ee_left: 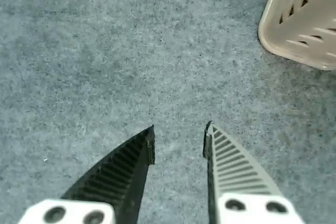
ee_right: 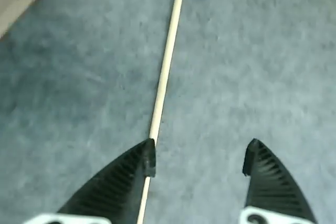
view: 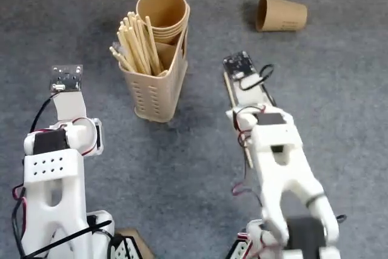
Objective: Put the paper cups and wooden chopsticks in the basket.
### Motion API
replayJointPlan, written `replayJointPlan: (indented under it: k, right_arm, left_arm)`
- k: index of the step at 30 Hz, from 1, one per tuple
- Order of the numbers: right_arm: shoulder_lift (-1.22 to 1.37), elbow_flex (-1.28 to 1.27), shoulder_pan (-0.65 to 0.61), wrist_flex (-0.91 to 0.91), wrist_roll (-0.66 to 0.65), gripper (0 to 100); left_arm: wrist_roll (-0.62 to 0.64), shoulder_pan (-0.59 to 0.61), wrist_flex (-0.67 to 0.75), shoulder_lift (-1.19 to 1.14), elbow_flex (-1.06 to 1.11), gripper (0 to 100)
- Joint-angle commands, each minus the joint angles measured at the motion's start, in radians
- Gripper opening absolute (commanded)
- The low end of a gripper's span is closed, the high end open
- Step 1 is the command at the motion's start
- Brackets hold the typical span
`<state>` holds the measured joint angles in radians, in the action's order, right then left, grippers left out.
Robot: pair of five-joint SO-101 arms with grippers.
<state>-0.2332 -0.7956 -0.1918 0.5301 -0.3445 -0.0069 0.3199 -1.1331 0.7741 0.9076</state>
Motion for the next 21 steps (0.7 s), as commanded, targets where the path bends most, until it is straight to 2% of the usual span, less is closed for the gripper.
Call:
replayJointPlan:
  k: [1, 9, 11, 13, 14, 17, 21]
  right_arm:
    - [0.14, 0.047, -0.01, -0.082, -0.008, 26.8]
    - [0.257, 0.047, -0.042, -0.128, -0.009, 25.5]
    - [0.262, 0.047, -0.042, -0.128, -0.008, 17.9]
    - [0.259, 0.044, -0.042, -0.127, -0.008, 3.1]
    - [0.259, 0.041, -0.041, -0.127, -0.003, 0.0]
    - [0.254, 0.038, -0.045, -0.127, -0.008, 6.5]
    - [0.245, 0.045, -0.028, -0.128, -0.008, 6.7]
  left_arm:
    - [-0.006, 0.007, 0.014, 0.021, -0.002, 18]
    - [-0.006, 0.007, 0.014, 0.021, -0.004, 18]
    - [-0.006, 0.007, 0.014, 0.022, -0.002, 18]
    - [-0.005, 0.007, 0.014, 0.024, -0.002, 18]
    - [-0.005, 0.007, 0.014, 0.025, -0.002, 18]
    - [-0.005, 0.007, 0.012, 0.027, -0.002, 18]
    - [-0.005, 0.007, 0.012, 0.027, -0.002, 18]
